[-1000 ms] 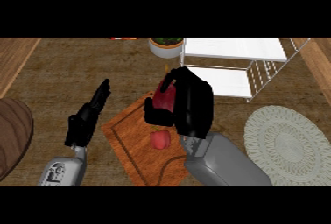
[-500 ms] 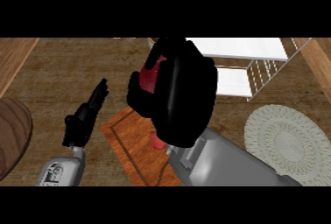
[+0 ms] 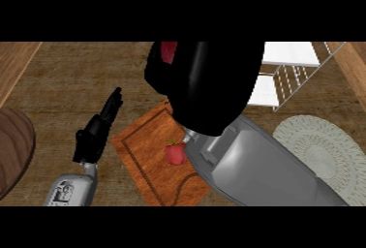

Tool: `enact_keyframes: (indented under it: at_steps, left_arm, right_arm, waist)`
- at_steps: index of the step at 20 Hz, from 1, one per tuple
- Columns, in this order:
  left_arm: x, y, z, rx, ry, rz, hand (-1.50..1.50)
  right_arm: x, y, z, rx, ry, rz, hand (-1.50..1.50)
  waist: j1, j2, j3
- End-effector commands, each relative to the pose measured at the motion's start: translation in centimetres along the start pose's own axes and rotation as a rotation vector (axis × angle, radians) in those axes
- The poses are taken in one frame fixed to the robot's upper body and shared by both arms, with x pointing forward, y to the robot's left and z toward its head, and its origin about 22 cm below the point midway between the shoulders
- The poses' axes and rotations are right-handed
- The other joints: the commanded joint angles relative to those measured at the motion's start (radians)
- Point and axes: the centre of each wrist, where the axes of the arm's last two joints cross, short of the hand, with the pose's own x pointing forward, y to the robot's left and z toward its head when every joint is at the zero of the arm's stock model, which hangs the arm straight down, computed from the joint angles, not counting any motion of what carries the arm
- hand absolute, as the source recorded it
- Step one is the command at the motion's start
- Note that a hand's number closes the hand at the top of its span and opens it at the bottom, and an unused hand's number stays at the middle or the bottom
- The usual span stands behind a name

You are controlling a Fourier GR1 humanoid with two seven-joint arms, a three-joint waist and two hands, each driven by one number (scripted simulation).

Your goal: Pick the pear from the placemat and place it in the tiered shelf

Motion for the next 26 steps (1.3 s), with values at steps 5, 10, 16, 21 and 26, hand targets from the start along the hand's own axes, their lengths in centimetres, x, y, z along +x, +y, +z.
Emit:
enact_keyframes:
  at_steps: [5, 10, 16, 21, 26]
  left_arm:
    - [0.9, 0.2, 0.0, -0.008, -0.012, -0.007, 0.0]
    - [1.9, 0.3, -0.2, -0.001, -0.004, 0.006, 0.0]
    - [0.7, 0.4, 0.3, -0.001, -0.005, -0.004, 0.0]
    - [0.8, 1.1, -0.6, -0.003, -0.004, -0.012, 0.0]
    - [0.8, 0.6, -1.6, 0.025, -0.01, 0.002, 0.0]
  right_arm:
    - [1.8, -1.7, -4.5, -0.062, 0.208, 0.106, 1.5]
    - [0.4, -1.0, -6.1, -0.095, 0.133, 0.176, 1.5]
    - [-2.5, 2.0, -7.6, -0.098, 0.138, 0.228, 1.5]
    - [-5.0, 5.0, -8.1, -0.1, 0.008, 0.303, 1.5]
    - [-6.5, 5.1, -9.7, -0.171, 0.064, 0.257, 1.5]
  waist:
    - [0.002, 0.003, 0.001]
    - [-0.001, 0.005, 0.001]
    - [0.003, 0.007, 0.001]
    - [0.003, 0.01, 0.001]
    - [-0.003, 0.01, 0.001]
